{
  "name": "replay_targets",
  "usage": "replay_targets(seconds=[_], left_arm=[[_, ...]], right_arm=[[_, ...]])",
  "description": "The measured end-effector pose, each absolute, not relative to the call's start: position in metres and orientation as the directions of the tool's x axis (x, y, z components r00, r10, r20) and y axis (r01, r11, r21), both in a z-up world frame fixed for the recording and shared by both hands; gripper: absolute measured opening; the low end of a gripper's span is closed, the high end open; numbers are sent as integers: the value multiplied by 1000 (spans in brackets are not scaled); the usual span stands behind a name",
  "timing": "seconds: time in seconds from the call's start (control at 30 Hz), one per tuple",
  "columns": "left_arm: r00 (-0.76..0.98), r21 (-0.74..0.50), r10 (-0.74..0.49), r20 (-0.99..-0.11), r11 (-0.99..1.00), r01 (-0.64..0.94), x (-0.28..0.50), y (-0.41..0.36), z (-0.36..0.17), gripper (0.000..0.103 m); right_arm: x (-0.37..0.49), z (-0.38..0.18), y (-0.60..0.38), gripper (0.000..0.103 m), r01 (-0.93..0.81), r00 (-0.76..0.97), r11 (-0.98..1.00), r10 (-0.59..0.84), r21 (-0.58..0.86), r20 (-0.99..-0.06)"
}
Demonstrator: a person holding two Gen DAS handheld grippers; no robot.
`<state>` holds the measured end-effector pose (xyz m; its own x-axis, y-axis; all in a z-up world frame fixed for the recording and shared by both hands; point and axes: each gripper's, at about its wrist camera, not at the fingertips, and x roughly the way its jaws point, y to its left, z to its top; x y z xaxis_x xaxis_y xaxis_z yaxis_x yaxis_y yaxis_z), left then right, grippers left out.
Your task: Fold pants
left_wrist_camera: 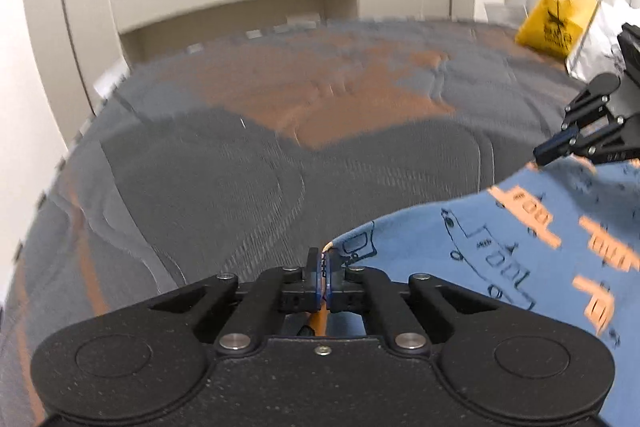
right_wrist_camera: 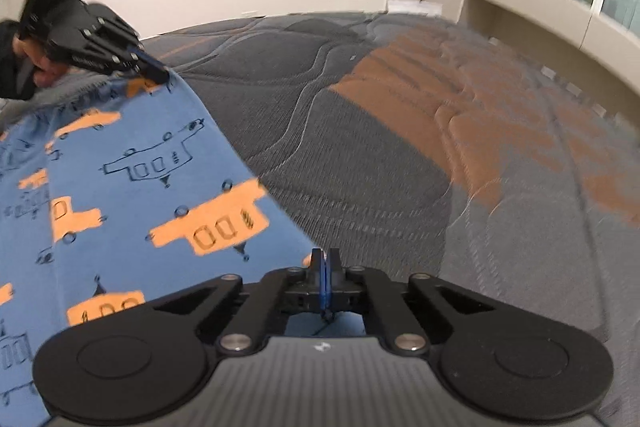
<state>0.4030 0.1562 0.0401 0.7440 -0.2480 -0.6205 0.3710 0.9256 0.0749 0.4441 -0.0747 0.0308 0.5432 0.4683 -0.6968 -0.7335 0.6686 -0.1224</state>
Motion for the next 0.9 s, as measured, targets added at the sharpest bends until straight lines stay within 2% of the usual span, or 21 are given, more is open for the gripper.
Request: replay_targets(seconds=[0.13,0.2,0.23,0.27,0.3,0.37,0.57,0.63,0.67,0.7,0.77,0.9], left_arm=[[773,82,-226,-593,938,338,406,158,48,1],[765,75,-215,-607,943,325,410,158,45,1],[762,77,-210,-612,944,322,411,159,43,1],[757,76,-209,-619,943,323,412,159,40,1],[754,77,-210,-622,942,326,412,160,36,1],[749,74,-211,-628,942,327,412,160,30,1],[731,59,-196,-654,950,308,419,162,16,1],[736,60,-193,-649,952,302,419,162,16,1],[740,61,-192,-645,952,300,419,162,17,1],[745,61,-193,-639,952,299,418,162,19,1],[758,59,-195,-623,954,294,414,163,23,1],[790,84,-179,-587,957,279,405,163,32,1]], right_arm=[[444,45,-61,0,-679,650,700,430,-223,-627],[452,49,-58,1,-709,603,689,479,-152,-638],[455,48,-57,4,-736,558,668,505,-112,-659],[455,46,-57,17,-753,538,651,522,-99,-662],[454,44,-59,35,-772,513,630,539,-84,-668],[457,38,-64,49,-786,473,617,552,-45,-687],[475,18,-89,49,-756,423,653,538,42,-729],[478,15,-93,35,-745,408,660,565,97,-717],[477,15,-93,16,-745,399,657,577,114,-713],[474,14,-92,9,-747,392,653,584,124,-711],[465,17,-81,3,-756,413,650,562,74,-717],[443,27,-62,2,-736,531,667,464,-115,-709]])
